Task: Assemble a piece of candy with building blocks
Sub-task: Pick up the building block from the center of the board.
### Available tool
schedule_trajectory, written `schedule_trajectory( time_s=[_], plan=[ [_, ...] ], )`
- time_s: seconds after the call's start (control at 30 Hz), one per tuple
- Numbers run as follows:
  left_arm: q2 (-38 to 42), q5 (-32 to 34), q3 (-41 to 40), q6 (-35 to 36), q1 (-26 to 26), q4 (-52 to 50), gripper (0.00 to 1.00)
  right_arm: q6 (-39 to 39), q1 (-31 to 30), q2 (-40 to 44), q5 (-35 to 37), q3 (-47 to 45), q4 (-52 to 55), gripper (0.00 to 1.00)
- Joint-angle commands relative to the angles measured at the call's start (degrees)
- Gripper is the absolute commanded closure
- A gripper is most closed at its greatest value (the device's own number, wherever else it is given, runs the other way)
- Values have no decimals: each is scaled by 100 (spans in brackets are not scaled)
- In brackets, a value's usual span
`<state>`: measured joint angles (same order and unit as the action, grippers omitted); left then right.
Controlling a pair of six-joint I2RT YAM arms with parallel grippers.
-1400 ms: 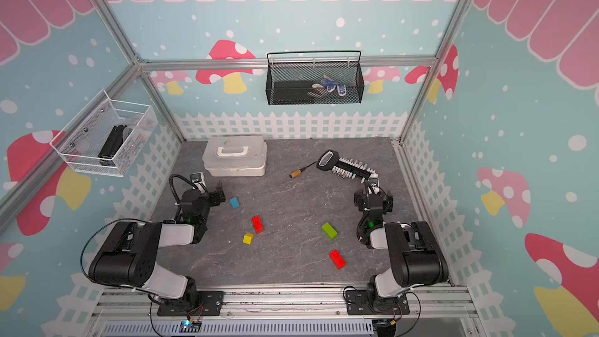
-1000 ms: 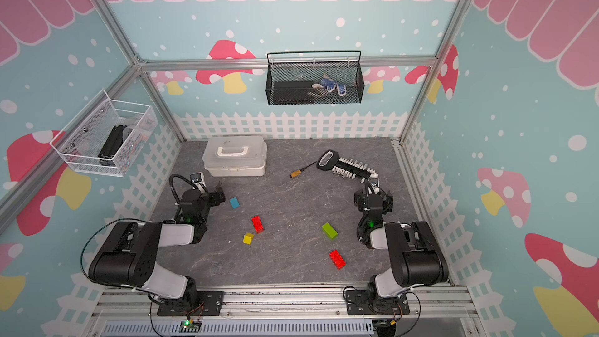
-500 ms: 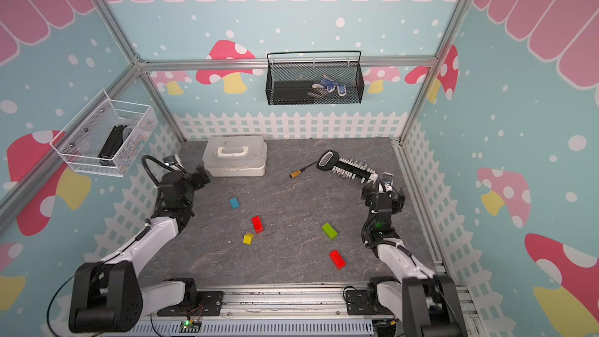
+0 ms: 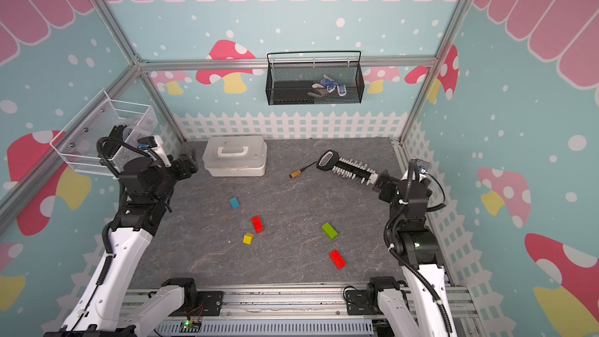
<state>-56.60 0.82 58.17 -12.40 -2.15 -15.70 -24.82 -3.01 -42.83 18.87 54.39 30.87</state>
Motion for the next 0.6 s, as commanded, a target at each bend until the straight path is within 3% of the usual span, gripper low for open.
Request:
schedule_trajectory(
  time_s=[0.0, 0.2, 0.37, 0.57],
  plan=[
    [-362, 410, 423, 958, -1003, -1220, 17, -532, -72, -225, -660, -49, 1283, 0],
    [-1377, -71, 863, 816, -2957, -1850, 17, -828, -224, -314, -466, -62, 1511, 0],
    [-2586, 264, 1458, 838, -4350, -2210, 17, -860, -227, -292, -348, -120, 1556, 0],
    [-3746, -227, 2371, 582, -4891, -2547, 13, -808, -227, -228, -257, -36, 1666, 0]
  ],
)
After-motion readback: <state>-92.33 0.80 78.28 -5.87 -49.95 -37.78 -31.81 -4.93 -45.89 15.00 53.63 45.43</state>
